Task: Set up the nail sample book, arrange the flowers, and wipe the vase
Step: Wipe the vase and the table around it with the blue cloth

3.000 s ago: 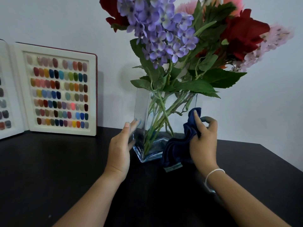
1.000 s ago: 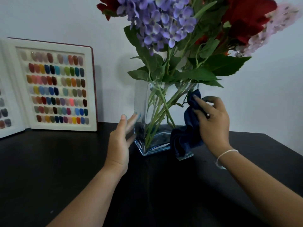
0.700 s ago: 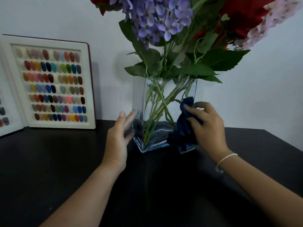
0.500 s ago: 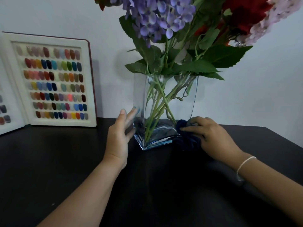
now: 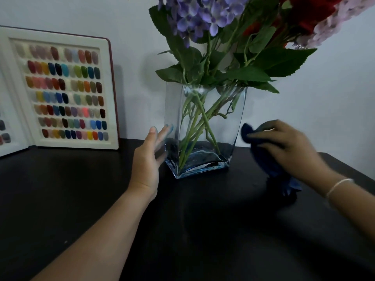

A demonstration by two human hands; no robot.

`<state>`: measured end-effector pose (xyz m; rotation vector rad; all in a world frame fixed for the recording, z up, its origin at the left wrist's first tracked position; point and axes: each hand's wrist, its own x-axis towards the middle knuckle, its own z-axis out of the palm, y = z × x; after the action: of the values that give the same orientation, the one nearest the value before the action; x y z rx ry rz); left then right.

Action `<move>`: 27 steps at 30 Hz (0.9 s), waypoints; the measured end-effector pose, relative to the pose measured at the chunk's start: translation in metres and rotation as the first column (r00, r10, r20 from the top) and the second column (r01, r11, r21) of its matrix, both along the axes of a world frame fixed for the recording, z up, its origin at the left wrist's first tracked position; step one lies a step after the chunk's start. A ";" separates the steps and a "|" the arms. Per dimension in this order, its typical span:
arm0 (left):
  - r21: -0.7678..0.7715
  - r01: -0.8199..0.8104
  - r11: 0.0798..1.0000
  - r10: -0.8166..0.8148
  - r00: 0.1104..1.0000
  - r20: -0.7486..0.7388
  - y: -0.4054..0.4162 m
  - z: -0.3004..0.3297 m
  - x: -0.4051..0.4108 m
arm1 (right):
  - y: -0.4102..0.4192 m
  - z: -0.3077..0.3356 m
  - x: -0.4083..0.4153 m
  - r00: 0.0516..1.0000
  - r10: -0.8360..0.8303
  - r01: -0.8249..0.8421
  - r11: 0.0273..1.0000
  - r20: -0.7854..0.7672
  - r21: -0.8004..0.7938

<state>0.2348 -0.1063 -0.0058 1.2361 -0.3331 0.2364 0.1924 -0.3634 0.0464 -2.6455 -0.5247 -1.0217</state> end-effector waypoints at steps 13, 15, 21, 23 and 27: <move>0.005 0.003 1.000 -0.003 1.000 0.015 0.000 0.001 -0.002 | 0.035 -0.037 0.023 0.997 0.069 -0.063 0.988 0.043 -0.142; 0.010 -0.003 1.000 0.003 1.000 0.013 0.000 0.000 -0.002 | 0.034 -0.038 0.023 0.997 0.068 -0.063 0.991 0.037 -0.116; 0.043 -0.018 0.999 0.018 1.000 0.013 -0.001 0.000 -0.002 | 0.027 -0.041 0.018 0.993 0.111 -0.112 0.992 -0.026 -0.050; 0.046 -0.022 0.999 0.021 1.000 0.012 -0.001 -0.001 -0.002 | 0.027 -0.042 0.016 0.994 0.103 -0.104 0.994 -0.031 -0.037; 0.041 -0.021 0.999 0.020 1.000 0.012 0.001 -0.001 -0.001 | 0.033 -0.040 0.019 0.998 0.053 -0.052 0.998 0.026 -0.028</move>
<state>0.2341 -0.1056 -0.0072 1.2796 -0.3366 0.2553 0.2118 -0.3304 0.0064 -2.6301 -0.6152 -1.0431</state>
